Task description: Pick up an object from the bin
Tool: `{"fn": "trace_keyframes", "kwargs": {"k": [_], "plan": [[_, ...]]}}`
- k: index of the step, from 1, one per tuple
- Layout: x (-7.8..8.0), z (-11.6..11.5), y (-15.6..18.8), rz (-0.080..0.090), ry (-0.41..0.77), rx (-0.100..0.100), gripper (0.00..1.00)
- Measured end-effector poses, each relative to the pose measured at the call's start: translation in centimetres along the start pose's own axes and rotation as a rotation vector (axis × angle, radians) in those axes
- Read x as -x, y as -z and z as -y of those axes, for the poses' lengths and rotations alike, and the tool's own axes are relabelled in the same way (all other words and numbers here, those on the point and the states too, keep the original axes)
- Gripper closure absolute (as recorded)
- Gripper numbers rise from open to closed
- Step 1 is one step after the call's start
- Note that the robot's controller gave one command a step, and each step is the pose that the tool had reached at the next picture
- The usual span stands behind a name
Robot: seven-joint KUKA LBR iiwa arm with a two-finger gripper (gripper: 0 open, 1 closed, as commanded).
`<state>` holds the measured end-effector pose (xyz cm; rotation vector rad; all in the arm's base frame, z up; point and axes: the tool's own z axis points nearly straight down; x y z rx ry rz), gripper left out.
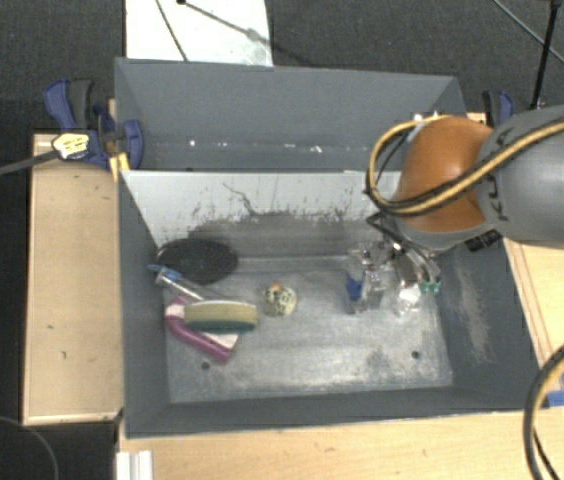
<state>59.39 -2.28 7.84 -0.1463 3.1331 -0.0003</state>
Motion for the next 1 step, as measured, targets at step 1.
{"fn": "trace_keyframes", "kwargs": {"k": [1], "plan": [[0.06, -0.81, 12.43, 0.006, 0.014, -0.001, 1.0]]}}
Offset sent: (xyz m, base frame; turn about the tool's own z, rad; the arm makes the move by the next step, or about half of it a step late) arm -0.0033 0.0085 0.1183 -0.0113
